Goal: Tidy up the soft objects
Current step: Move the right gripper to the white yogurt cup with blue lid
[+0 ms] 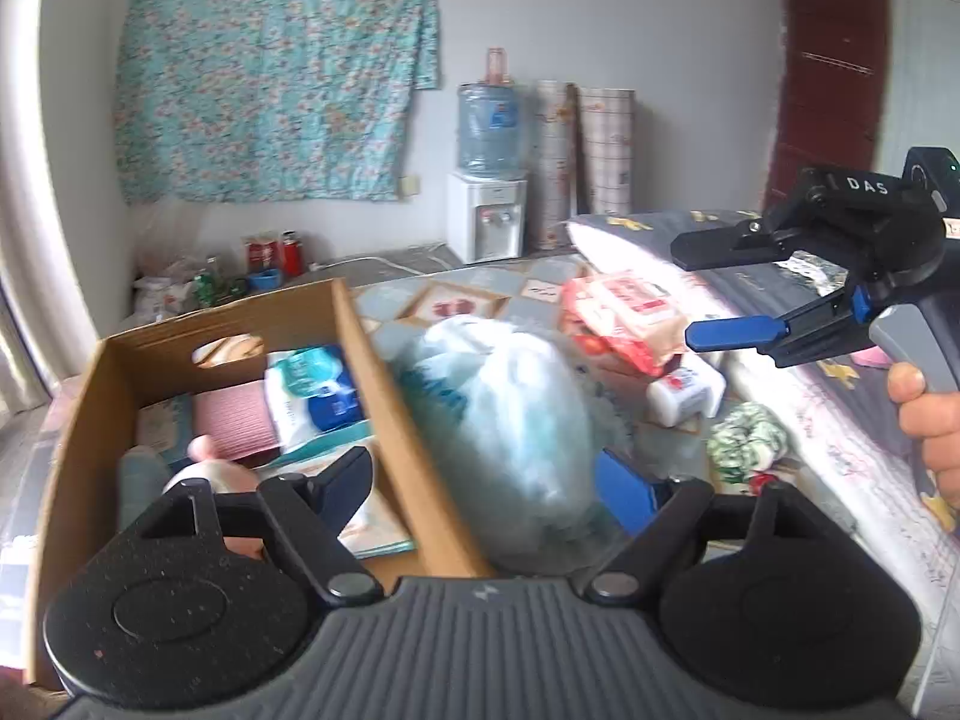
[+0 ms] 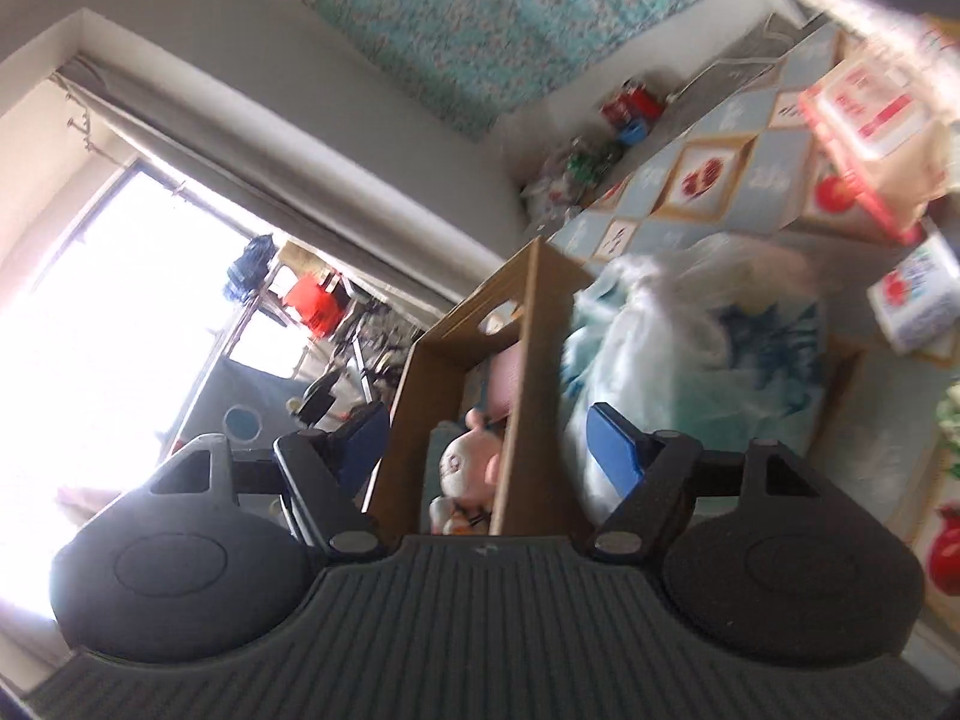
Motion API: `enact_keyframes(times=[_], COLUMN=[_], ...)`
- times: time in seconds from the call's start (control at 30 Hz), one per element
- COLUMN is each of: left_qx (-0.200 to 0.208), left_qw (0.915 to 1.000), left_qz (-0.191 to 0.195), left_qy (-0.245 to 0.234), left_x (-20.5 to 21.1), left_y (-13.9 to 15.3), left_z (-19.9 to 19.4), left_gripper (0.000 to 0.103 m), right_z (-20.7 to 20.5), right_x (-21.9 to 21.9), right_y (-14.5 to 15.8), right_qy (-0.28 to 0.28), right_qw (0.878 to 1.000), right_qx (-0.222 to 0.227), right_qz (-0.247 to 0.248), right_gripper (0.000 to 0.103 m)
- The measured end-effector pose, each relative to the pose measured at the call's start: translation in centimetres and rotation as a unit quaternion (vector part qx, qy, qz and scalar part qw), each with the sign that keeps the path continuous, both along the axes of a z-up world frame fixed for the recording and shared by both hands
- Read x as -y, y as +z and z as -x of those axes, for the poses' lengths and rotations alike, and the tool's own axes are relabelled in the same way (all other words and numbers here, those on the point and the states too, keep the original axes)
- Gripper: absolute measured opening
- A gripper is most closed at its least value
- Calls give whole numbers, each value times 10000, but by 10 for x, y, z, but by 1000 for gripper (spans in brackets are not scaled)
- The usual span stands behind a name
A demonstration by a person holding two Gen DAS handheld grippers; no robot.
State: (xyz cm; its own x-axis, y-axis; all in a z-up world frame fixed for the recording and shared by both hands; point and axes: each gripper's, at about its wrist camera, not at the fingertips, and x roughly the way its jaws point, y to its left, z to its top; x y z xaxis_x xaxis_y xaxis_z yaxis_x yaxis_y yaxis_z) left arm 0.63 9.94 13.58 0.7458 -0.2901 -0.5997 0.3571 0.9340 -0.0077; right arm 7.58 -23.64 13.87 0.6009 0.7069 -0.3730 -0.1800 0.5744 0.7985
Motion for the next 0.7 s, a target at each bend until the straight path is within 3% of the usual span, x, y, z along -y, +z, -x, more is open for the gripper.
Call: enact_keyframes(times=[0.2,0.37,0.43,0.5,0.7], left_qx=[-57,-70,-145,-260,-492], left_qw=[9968,9968,9976,9984,9978], left_qz=[234,382,388,322,365], left_qy=[-767,-695,-552,-374,-261], left_x=[94,153,169,180,201], left_y=[-40,-80,-96,-111,-138], left_z=[-20,-51,-66,-80,-111], left_gripper=[83,82,77,62,50], right_z=[28,14,-6,-28,-79], right_x=[92,119,116,115,115], right_y=[-26,-61,-73,-86,-116], right_qy=[-1110,-1274,-1224,-1167,-1061], right_qw=[9919,9879,9872,9863,9830], right_qx=[-154,-406,-481,-582,-834], right_qz=[605,782,898,1012,1247], right_gripper=[73,71,66,55,37])
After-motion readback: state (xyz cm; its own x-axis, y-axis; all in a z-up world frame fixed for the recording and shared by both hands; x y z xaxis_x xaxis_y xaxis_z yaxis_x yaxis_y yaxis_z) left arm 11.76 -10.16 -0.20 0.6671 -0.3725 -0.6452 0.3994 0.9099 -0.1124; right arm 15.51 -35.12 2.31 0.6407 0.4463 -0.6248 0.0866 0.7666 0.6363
